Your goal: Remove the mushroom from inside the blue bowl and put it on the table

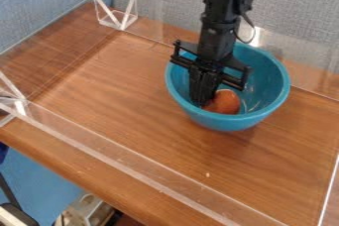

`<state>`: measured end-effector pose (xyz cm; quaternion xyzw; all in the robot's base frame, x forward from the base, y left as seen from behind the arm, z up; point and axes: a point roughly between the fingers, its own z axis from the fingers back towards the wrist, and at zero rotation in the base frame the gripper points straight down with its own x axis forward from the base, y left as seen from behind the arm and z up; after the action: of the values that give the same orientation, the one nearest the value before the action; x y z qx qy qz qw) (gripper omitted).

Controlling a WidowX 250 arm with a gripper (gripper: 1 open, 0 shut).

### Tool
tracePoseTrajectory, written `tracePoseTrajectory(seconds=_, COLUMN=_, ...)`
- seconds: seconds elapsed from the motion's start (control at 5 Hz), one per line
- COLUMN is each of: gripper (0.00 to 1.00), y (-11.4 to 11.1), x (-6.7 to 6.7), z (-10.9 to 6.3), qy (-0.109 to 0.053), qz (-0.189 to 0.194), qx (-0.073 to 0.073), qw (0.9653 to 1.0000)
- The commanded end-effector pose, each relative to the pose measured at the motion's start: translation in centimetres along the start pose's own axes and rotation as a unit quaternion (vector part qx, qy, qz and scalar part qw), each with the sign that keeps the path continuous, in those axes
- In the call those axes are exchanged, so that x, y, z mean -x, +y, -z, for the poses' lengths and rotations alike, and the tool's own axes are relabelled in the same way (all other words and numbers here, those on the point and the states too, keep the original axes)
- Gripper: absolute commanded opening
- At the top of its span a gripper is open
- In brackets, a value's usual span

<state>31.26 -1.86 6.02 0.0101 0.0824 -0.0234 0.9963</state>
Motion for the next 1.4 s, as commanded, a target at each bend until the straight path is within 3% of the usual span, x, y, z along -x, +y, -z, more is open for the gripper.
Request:
tracePoseTrajectory(seconds=0.0, gripper=0.0, y=0.2, x=-0.4, z=-2.7, qy=-0.037, qz=-0.005, qx=0.005, qw=0.9993)
tracePoseTrajectory(seconds=1.2, gripper=0.0, y=1.0, x=0.1, z=-5.0, qy=-0.035, qz=-0.018, qx=0.021, qw=0.999)
